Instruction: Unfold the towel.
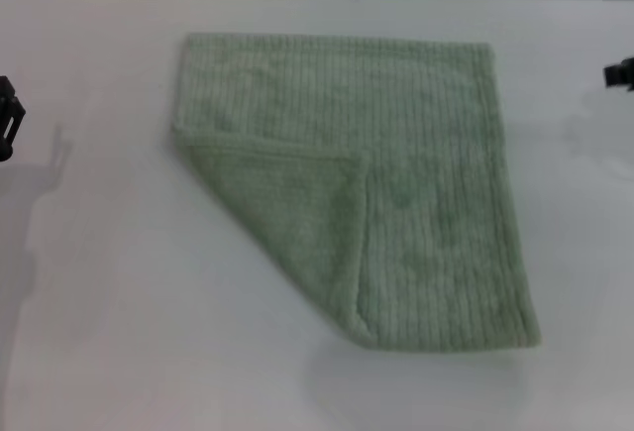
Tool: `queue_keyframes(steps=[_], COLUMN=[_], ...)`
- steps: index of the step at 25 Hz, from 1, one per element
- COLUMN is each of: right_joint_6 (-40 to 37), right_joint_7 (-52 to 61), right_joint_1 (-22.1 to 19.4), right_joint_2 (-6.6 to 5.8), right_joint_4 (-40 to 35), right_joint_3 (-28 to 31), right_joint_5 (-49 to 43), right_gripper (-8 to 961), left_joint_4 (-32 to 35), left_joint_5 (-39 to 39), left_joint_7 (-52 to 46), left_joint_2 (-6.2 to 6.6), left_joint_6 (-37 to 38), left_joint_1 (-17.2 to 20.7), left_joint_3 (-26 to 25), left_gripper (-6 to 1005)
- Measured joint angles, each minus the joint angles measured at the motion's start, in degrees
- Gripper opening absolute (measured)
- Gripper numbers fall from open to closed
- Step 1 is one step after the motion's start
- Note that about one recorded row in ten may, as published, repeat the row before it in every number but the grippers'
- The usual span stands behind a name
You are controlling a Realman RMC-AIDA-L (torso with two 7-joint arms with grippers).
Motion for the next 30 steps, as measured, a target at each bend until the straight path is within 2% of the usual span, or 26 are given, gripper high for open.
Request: queue_keyframes(steps=[6,10,16,22,29,30], right_joint_6=[-0.85,1.09,10.90,23.01,30.48,31.87], right_joint_7=[-1.02,-1.04,-2.21,-3.01,-3.65,-3.80], right_joint_1=[3.17,4.46,5.10,5.01,5.08,4.97], right_joint_2=[1.28,1.21,1.28,1.59,1.69,1.73], right_joint_4=[1.52,2.40,7.48,15.36,19.52,19.87], right_joint_3=[-5.77,-6.32,-8.50,-15.49,-20.52,-21.20], right_joint_5=[-4.23,-5.17,-6.48,-6.42,-6.19,-6.16], right_gripper=[7,3,2,1,2,2], left_joint_4=[-0.29,-0.74,-1.81,-3.99,-4.90,-5.24], left_joint_5=[0.38,0.51,0.60,0.66,0.80,0.94], left_joint_7=[0.52,0.71,0.72,0.74,1.06,3.62], left_joint_2=[0.27,0.32,0.56,0.53,0.60,0.56], left_joint_6=[0.32,0.51,0.64,0.65,0.65,0.92], left_joint_1=[-0.98,-1.33,-1.59,-1.18,-0.99,-1.08], left_joint_3=[2.79,4.21,7.64,8.60,10.61,11.50], left_gripper=[828,828,828,828,827,826])
